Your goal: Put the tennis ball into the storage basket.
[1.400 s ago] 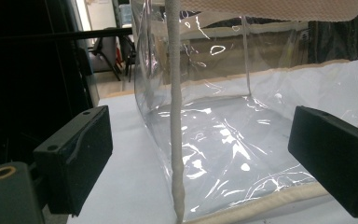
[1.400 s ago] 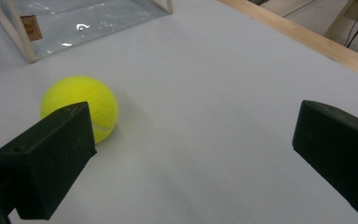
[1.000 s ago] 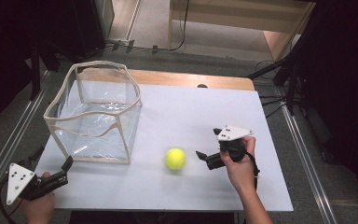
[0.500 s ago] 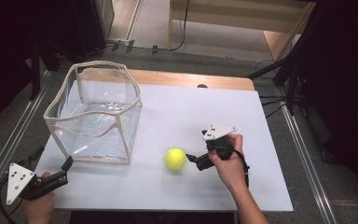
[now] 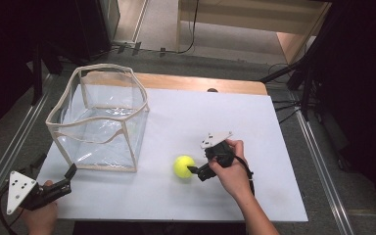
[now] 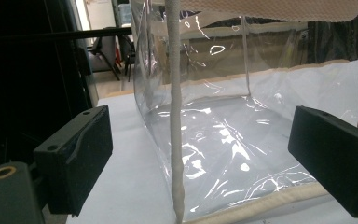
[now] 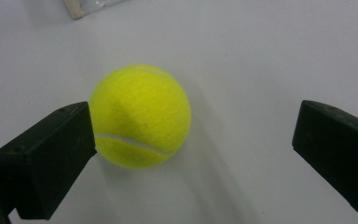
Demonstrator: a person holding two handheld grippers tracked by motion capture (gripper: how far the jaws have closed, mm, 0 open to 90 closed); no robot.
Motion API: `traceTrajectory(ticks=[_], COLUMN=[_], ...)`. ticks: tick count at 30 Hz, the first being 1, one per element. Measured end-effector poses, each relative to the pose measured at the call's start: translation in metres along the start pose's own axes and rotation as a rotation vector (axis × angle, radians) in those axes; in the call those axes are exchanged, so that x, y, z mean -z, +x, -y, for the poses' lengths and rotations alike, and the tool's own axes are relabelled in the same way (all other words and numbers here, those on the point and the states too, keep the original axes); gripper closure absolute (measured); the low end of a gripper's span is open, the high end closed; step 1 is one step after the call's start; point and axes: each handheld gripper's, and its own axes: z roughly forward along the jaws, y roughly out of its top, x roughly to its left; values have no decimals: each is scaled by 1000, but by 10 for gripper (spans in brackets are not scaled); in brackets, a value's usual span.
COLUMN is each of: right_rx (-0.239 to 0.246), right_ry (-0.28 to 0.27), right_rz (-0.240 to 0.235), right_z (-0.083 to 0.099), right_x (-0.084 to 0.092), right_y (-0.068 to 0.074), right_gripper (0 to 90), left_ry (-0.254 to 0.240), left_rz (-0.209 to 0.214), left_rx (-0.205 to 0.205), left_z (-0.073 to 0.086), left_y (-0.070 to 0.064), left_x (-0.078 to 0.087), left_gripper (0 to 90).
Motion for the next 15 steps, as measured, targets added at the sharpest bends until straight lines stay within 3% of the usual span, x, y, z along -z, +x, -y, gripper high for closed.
traceTrajectory(ticks=[15], right_rx=[29], right_ry=[88], right_rz=[-54], right_z=[-10], right_x=[-20], right_y=[7], right_gripper=[0], left_ry=[-1], left_rz=[1], left_rx=[3], left_z=[0], left_y=[0], left_x=[0], left_gripper=[68])
